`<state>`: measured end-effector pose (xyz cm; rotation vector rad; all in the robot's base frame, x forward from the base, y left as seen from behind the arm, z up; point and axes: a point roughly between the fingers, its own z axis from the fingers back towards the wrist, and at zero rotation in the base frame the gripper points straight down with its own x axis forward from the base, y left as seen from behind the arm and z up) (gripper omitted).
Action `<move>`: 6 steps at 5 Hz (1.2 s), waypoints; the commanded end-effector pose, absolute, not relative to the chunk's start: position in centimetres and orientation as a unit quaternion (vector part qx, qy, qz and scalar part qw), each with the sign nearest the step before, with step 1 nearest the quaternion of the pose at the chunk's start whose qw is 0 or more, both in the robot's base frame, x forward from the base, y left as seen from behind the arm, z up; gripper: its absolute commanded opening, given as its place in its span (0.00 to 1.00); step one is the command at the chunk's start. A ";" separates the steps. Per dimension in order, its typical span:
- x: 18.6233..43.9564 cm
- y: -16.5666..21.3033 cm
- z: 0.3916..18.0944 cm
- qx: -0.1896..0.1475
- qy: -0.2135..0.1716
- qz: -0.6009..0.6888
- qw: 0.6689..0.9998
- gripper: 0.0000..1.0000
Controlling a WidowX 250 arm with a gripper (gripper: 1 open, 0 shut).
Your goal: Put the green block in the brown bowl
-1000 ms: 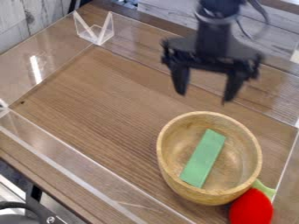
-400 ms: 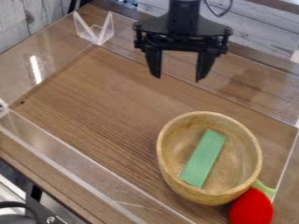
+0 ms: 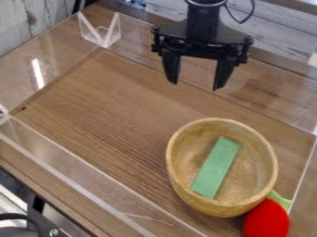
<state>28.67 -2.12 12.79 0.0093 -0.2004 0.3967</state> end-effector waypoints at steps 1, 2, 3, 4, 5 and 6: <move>29.5 -1.5 13.9 -0.002 -0.121 0.184 0.976 1.00; 29.7 -1.1 13.8 -0.002 -0.119 0.168 0.979 1.00; 29.3 -1.7 14.0 0.000 -0.119 0.189 0.975 1.00; 28.8 -2.4 14.0 0.003 -0.118 0.210 0.970 1.00; 29.5 -2.6 13.3 0.000 -0.118 0.188 0.975 1.00; 30.2 -2.8 12.5 -0.002 -0.116 0.165 0.979 1.00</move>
